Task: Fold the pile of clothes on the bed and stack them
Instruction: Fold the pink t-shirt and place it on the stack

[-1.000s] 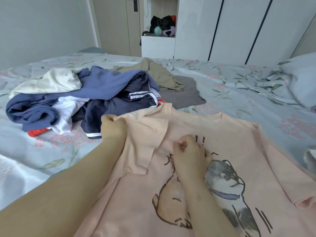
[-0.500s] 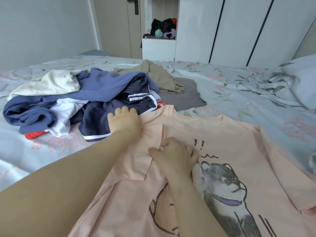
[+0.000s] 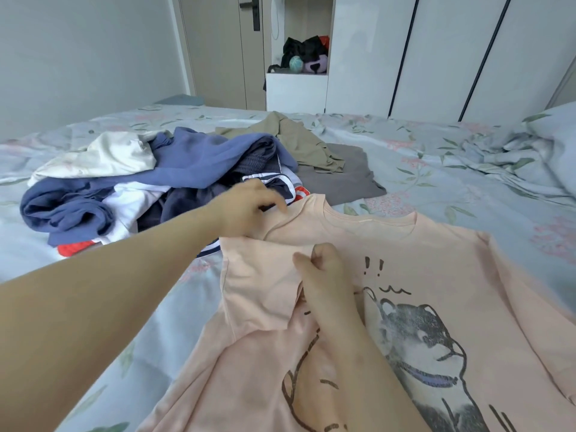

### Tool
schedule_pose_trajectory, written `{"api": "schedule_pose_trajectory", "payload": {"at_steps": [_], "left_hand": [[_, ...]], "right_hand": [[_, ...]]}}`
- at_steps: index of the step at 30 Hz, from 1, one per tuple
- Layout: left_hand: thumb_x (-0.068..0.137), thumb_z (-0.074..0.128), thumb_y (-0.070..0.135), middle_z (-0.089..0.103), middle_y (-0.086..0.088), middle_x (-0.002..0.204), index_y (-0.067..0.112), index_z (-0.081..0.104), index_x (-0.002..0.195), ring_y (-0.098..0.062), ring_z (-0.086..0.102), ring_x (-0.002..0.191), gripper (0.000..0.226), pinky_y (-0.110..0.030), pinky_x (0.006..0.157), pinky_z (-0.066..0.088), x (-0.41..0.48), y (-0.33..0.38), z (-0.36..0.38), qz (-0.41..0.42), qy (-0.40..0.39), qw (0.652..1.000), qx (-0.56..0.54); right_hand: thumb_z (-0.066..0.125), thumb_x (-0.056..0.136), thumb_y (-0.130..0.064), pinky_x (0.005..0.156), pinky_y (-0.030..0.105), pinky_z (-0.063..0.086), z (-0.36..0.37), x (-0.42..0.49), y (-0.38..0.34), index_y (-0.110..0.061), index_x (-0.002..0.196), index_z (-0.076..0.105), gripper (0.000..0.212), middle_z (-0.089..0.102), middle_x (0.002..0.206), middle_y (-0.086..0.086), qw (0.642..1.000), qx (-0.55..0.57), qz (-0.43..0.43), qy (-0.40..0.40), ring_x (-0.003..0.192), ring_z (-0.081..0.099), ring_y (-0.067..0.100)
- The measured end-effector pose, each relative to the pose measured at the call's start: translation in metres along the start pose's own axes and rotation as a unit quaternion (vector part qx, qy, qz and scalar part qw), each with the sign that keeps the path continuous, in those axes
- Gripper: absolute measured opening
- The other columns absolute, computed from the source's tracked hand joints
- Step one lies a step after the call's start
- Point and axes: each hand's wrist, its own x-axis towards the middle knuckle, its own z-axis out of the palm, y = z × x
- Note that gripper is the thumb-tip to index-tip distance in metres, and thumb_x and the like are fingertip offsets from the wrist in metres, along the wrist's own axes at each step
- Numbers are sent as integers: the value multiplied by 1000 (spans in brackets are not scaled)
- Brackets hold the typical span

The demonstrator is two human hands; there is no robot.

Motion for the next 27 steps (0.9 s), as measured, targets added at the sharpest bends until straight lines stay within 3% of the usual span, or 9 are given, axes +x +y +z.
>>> {"api": "schedule_pose_trajectory", "payload": {"at_steps": [3, 9, 11, 13, 17, 20, 22, 24, 27], "left_hand": [[90, 47, 10, 43, 1, 109, 36, 61, 120, -20, 40, 104, 43, -33, 91, 38, 2, 5, 8, 9, -166, 970, 179], [91, 50, 31, 42, 8, 95, 38, 60, 101, -17, 43, 100, 16, -33, 82, 39, 7, -6, -10, -25, -238, 936, 259], [90, 56, 34, 48, 6, 95, 29, 61, 95, -19, 51, 98, 9, -36, 84, 45, 7, -16, -17, -56, -195, 959, 197], [93, 54, 26, 54, -2, 99, 17, 59, 103, -26, 54, 98, 14, -35, 83, 45, 6, -25, -20, -114, -75, 984, 112], [97, 42, 17, 58, -20, 115, 5, 48, 117, -36, 51, 105, 24, -38, 83, 38, 1, -33, -15, -276, 133, 952, -18], [97, 46, 24, 51, -26, 124, -1, 40, 123, -40, 48, 114, 37, -39, 90, 37, -7, -22, 3, -373, 153, 908, -111], [93, 52, 39, 54, -24, 122, -4, 39, 125, -39, 52, 111, 55, -39, 91, 42, -17, -18, 18, -436, 143, 869, -187], [86, 57, 53, 62, -14, 96, -2, 49, 106, -31, 59, 87, 60, -36, 74, 47, -28, -15, 27, -466, 118, 839, -255], [86, 61, 49, 40, 0, 56, 13, 39, 65, -18, 38, 50, 47, -27, 48, 29, -39, -9, 31, -427, 104, 845, -304]], "right_hand": [[55, 89, -17, 61, 31, 37, -3, 0, 4, -12, 77, 44, 18, 42, 65, -3, 1000, 25, 14, -2, 61, 41, 11], [58, 88, -18, 67, 32, 38, -4, 3, 8, -5, 83, 48, 16, 48, 77, 5, 999, 43, 20, 7, 72, 46, 17], [57, 87, -17, 65, 31, 36, -5, 2, 6, -7, 82, 48, 15, 46, 77, 5, 998, 58, 20, 6, 71, 44, 16], [58, 87, -18, 65, 31, 36, -7, 1, 6, -3, 86, 48, 18, 46, 79, 4, 995, 88, 30, 18, 72, 44, 15], [57, 84, -27, 73, 34, 43, -6, 6, 9, -10, 87, 50, 19, 52, 82, 3, 990, 113, 55, 57, 76, 51, 18], [59, 68, -40, 72, 34, 50, -4, 6, 7, -8, 95, 59, 42, 66, 88, 4, 998, 26, 49, -11, 80, 63, 19], [63, 66, -34, 77, 36, 54, -3, 4, 6, -10, 97, 63, 39, 70, 92, 4, 998, -7, 48, -49, 85, 66, 20], [64, 74, -18, 80, 41, 53, -3, 4, 6, -6, 98, 62, 27, 69, 95, 12, 998, -20, 40, -52, 86, 66, 23], [63, 76, -16, 72, 38, 48, -2, 3, 2, 6, 97, 56, 31, 63, 100, 26, 999, 37, 15, -22, 76, 57, 20]]}}
